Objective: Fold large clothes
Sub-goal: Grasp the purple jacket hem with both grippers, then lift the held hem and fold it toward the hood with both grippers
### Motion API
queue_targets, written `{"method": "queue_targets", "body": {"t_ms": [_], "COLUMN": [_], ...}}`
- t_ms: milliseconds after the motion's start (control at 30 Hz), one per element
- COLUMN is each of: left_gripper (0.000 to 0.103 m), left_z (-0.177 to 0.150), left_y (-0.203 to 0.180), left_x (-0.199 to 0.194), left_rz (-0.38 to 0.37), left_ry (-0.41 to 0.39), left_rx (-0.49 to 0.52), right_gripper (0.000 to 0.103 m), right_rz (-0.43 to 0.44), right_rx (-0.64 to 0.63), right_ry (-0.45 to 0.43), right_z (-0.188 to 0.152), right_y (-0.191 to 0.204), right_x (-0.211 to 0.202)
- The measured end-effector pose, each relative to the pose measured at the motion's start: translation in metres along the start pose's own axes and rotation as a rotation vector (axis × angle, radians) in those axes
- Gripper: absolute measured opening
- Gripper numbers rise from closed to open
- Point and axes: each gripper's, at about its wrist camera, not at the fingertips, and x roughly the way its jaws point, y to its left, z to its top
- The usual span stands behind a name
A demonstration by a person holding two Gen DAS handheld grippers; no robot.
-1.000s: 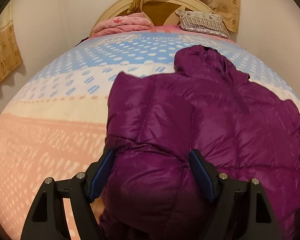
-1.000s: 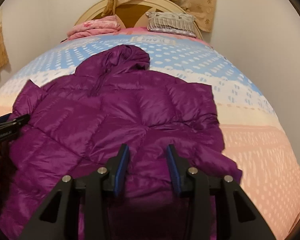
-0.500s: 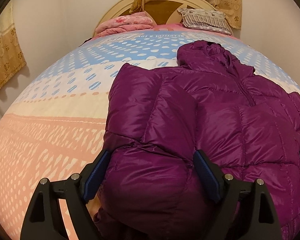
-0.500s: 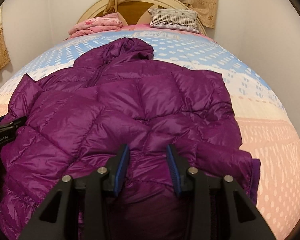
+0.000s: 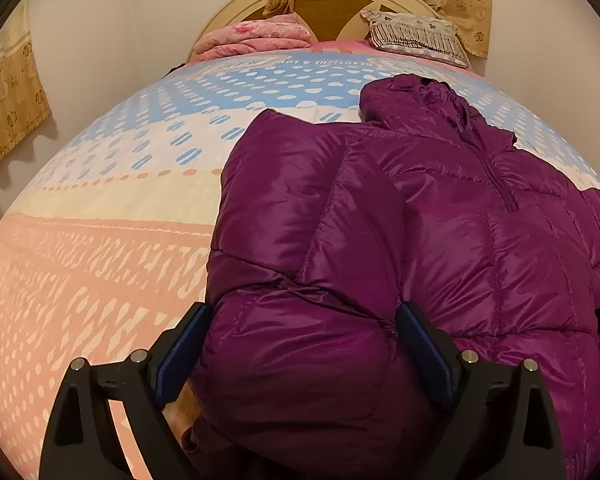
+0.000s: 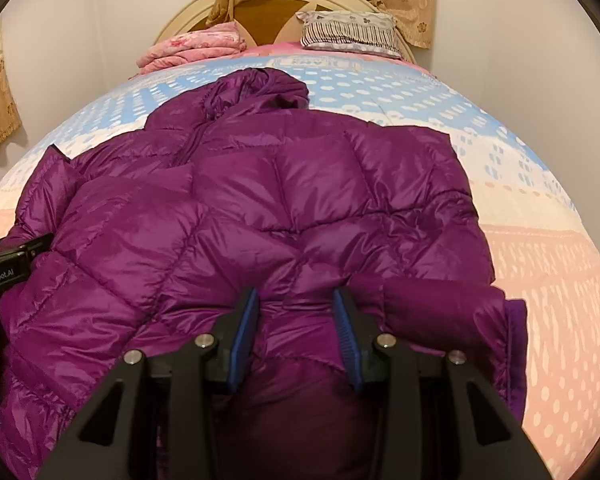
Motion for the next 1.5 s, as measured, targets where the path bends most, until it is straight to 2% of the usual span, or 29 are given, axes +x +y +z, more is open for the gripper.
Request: {"method": "queue_targets", "body": {"t_ms": [300, 967, 1167, 1267, 1333, 1400, 1500], "left_gripper": [0.101, 0.102, 0.102, 0.102, 0.102, 0.102, 0.102], "left_z": [-0.001, -0.002, -0.001, 0.001, 0.004, 0.011, 0.030], "left_y": [0.010, 0.014, 0.015, 0.018, 0.019, 0.018, 0.021], "left_x": [0.008, 0.009, 0.010, 0.008, -0.005, -0.031, -0.071], "left_rz": [-0.041, -0.063, -0.070, -0.086, -0.067, -0.024, -0.066], "left_ry": [0.044, 0.052, 0.060, 0.068, 0.063, 0.014, -0.082], "left_rx": [-0.072, -0.083, -0.084, -0.086, -0.055, -0.002, 0.053], "right_gripper": [0.042, 0.044, 0.053, 0.063, 0.077, 0.084, 0.094], "right_rz": [-0.005, -0.017, 0.003, 0.020, 0.058, 0.104, 0.091], "right_rx": [-0.005, -0.025, -0.050, -0.088, -0.094, -0.105, -0.170], "right_ry": [-0.001, 0.015, 0.041, 0.066, 0.089, 0.080, 0.013], "right_z": [0.000, 0.000, 0.004, 0.007, 0.011, 0.016, 0.029], "right_y": [0.001, 0.004, 0.006, 0.007, 0.004, -0.001, -0.006], "right_x": [0.000, 0.000, 0.000, -0.005, -0.016, -0.036, -0.059]}}
